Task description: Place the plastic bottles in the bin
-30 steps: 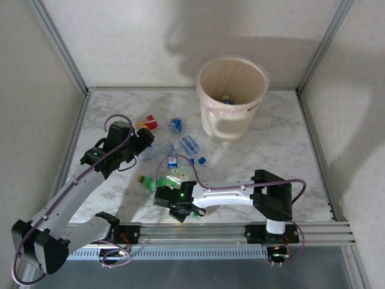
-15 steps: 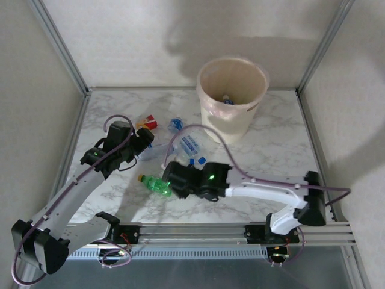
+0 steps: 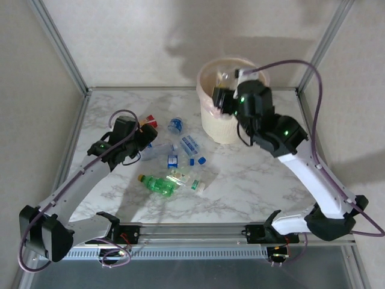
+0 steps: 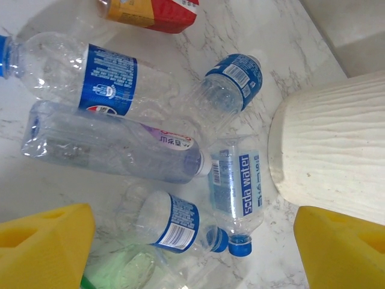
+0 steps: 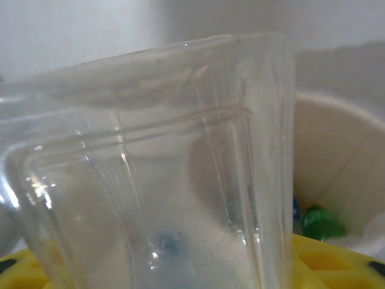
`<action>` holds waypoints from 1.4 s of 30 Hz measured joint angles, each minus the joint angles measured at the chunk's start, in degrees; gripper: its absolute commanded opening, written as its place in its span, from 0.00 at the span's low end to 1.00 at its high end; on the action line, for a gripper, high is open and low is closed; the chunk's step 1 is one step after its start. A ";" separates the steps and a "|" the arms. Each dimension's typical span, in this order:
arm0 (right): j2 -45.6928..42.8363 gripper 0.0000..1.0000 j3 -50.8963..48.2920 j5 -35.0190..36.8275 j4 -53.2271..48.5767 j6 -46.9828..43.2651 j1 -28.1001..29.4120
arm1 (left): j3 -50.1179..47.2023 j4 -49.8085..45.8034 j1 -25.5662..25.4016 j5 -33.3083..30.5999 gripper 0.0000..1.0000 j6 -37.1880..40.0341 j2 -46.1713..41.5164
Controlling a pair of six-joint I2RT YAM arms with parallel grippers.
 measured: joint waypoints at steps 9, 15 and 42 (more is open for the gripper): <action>14.14 0.53 11.54 -4.07 7.08 -0.02 -13.40 | 2.75 1.44 0.50 0.81 0.86 0.79 4.61; 20.68 0.63 11.82 -4.90 6.82 0.09 -18.56 | 4.04 2.38 0.85 1.77 0.86 2.16 7.82; -2.47 0.86 -8.81 -10.54 2.99 -0.79 4.72 | 4.72 1.07 -0.42 1.62 0.85 6.08 8.83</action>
